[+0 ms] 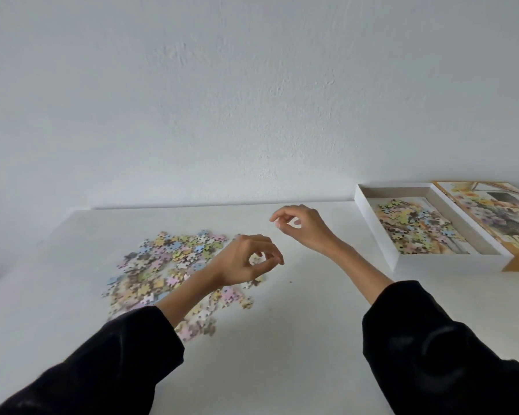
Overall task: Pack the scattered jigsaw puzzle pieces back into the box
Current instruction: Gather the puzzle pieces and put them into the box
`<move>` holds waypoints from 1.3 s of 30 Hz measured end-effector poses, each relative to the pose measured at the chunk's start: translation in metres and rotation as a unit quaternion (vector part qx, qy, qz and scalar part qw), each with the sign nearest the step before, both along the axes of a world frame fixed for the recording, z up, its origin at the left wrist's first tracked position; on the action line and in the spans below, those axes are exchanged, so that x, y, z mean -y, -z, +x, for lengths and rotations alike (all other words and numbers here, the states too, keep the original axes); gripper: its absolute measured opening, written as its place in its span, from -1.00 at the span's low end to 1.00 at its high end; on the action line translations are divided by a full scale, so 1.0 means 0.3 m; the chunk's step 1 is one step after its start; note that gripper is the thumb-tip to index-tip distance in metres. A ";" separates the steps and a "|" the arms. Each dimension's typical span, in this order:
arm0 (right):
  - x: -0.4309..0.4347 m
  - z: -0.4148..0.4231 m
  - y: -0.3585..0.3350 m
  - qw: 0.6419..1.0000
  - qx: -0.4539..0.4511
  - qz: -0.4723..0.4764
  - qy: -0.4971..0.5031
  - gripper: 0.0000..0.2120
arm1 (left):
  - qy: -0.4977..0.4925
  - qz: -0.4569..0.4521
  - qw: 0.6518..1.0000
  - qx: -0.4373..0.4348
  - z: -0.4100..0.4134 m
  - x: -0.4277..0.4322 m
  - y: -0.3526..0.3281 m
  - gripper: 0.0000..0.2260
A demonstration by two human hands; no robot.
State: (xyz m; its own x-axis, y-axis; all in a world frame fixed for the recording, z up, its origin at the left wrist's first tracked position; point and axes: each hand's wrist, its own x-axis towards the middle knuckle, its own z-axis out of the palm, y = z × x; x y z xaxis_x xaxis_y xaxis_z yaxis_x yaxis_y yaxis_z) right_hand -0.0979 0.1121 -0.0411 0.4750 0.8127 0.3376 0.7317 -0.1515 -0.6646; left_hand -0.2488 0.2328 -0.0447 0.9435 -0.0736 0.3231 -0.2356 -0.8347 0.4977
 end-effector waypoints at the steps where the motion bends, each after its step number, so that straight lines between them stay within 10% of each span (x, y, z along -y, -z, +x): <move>1: -0.035 -0.040 0.017 1.000 0.002 -0.005 -0.007 -0.90 | -0.010 0.005 1.000 0.001 -0.043 -0.042 0.008 -0.81; 10: -0.249 -0.338 0.165 0.999 0.025 -0.022 0.010 -0.79 | -0.108 0.013 0.994 -0.009 -0.366 -0.365 0.120 -0.60; 16: -0.289 -0.417 0.264 0.958 0.111 -0.185 0.187 -0.23 | -0.316 0.088 0.943 -0.049 -0.456 -0.506 0.234 -0.19; 31: -0.384 -0.415 0.225 0.982 0.043 -0.058 0.175 -0.61 | -0.317 0.010 0.948 -0.013 -0.353 -0.605 0.234 -0.07; 39: -0.493 -0.332 0.203 0.973 0.042 -0.224 0.016 -0.53 | -0.258 0.009 0.958 -0.123 -0.265 -0.695 0.230 -0.07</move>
